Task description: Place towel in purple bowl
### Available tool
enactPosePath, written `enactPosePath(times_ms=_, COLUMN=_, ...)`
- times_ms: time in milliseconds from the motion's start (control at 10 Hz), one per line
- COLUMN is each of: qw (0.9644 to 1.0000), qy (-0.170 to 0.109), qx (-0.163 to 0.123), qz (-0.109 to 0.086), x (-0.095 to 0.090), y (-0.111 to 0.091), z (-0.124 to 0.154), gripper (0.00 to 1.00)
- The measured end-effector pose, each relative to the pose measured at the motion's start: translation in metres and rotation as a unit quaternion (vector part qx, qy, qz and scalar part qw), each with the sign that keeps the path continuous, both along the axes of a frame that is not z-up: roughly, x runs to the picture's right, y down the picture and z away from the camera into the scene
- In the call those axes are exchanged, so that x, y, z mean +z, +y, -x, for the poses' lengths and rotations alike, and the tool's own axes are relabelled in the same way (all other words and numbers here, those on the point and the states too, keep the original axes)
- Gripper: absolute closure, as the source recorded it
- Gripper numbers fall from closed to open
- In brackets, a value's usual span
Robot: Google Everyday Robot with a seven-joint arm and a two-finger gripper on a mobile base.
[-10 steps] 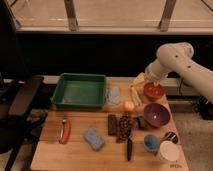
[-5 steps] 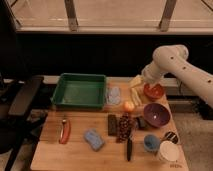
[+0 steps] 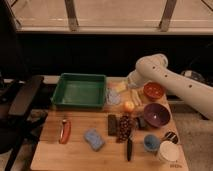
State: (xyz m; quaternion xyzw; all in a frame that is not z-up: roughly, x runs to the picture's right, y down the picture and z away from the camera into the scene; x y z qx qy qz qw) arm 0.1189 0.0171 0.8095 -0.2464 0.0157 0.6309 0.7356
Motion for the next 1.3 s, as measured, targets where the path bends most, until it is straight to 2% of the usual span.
enactPosePath(times_ms=900, qw=0.9989, qy=-0.022, qx=0.003, qz=0.041, x=0.079, y=0.028, z=0.046, gripper=0.28)
enactPosePath(times_ms=1000, qw=0.9984, qy=-0.024, qx=0.006, qz=0.051, x=0.087, y=0.032, z=0.05, gripper=0.28)
enactPosePath(times_ms=1300, qw=0.9983, qy=-0.023, qx=0.007, qz=0.053, x=0.088, y=0.033, z=0.048, gripper=0.28)
